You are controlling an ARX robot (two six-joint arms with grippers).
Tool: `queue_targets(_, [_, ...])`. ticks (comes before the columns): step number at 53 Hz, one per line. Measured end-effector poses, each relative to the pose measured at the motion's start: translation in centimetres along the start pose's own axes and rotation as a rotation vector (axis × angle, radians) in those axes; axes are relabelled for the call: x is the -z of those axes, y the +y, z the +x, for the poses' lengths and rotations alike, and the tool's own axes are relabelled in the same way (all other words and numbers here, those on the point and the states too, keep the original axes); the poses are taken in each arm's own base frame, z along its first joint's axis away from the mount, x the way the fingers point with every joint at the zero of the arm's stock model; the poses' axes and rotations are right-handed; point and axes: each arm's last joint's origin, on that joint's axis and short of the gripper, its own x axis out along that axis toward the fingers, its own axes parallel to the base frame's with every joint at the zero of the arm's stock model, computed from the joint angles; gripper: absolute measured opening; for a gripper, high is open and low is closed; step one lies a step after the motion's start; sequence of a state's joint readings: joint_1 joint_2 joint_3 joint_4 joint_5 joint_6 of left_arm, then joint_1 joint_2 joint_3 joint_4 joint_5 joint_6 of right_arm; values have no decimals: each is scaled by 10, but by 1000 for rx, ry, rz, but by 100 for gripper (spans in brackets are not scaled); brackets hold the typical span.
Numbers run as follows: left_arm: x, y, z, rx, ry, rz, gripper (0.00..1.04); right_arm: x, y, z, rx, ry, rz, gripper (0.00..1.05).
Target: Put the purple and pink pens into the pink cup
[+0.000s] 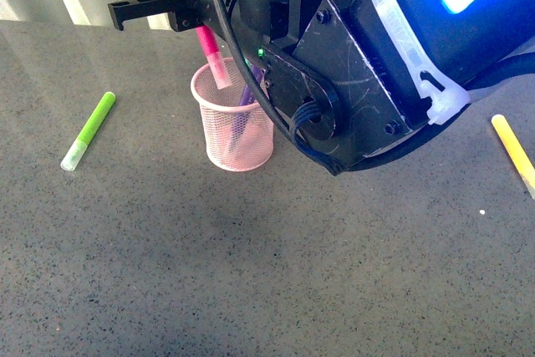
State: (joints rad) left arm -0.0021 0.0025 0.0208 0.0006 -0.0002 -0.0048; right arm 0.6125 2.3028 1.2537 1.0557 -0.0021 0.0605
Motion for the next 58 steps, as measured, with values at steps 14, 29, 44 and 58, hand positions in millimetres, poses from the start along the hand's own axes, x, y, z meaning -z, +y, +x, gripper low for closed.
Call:
queue_targets(14, [0,0,0,0,0,0,98,4,-4,0,6,9,9,12])
queue_targets(29, [0,0,0,0,0,0,98,14,-5,-1,23,36,15,12])
queue_targets(44, [0,0,0,0,0,0,98,17,-5,-3,49,63,30,50])
queue_targets(58, [0,0,0,0,0,0,98,-19,-7,-21,171,66,47,99])
